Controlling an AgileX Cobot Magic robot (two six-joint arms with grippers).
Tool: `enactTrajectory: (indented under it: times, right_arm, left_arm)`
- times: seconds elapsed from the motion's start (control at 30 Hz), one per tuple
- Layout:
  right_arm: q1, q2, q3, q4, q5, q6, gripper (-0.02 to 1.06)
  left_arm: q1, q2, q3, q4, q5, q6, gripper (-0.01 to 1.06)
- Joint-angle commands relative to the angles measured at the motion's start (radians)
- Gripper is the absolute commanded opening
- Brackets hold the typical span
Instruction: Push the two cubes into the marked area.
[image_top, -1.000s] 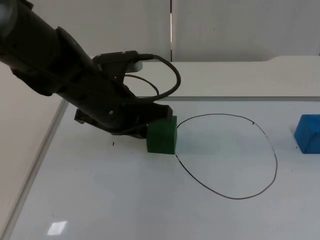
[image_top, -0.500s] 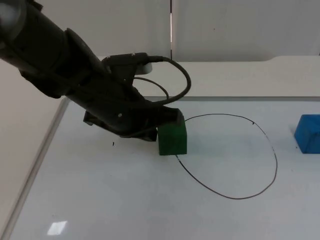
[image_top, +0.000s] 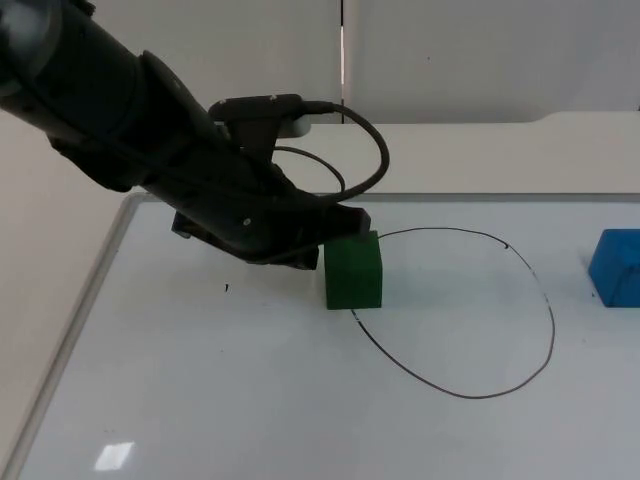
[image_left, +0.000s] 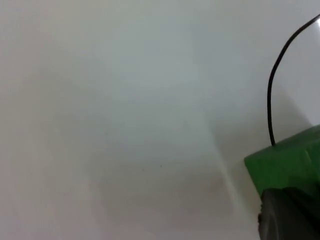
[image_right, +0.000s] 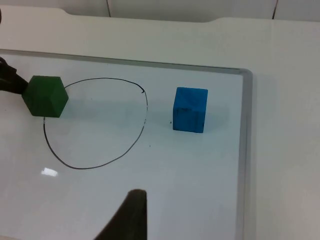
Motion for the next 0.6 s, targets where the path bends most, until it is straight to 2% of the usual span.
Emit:
enactTrajectory:
  times: [0.0, 0.1, 0.23, 0.57]
  right_arm:
    - [-0.006, -0.003, 0.006, -0.002, -0.007, -0.009, 1.05]
    - [-0.006, -0.003, 0.006, -0.002, -0.007, -0.009, 1.05]
    - [-0.006, -0.003, 0.006, -0.002, -0.007, -0.009, 1.05]
    - [-0.006, -0.003, 0.006, -0.002, -0.007, -0.009, 1.05]
  left_arm:
    - [-0.012, 0.0, -0.005, -0.011, -0.013, 0.017, 0.0]
    - [-0.022, 0.0, -0.005, -0.011, -0.013, 0.042, 0.0]
    - [-0.053, 0.0, -0.005, -0.011, -0.061, 0.048, 0.0]
    - [-0.064, 0.0, -0.005, -0.007, -0.065, 0.048, 0.0]
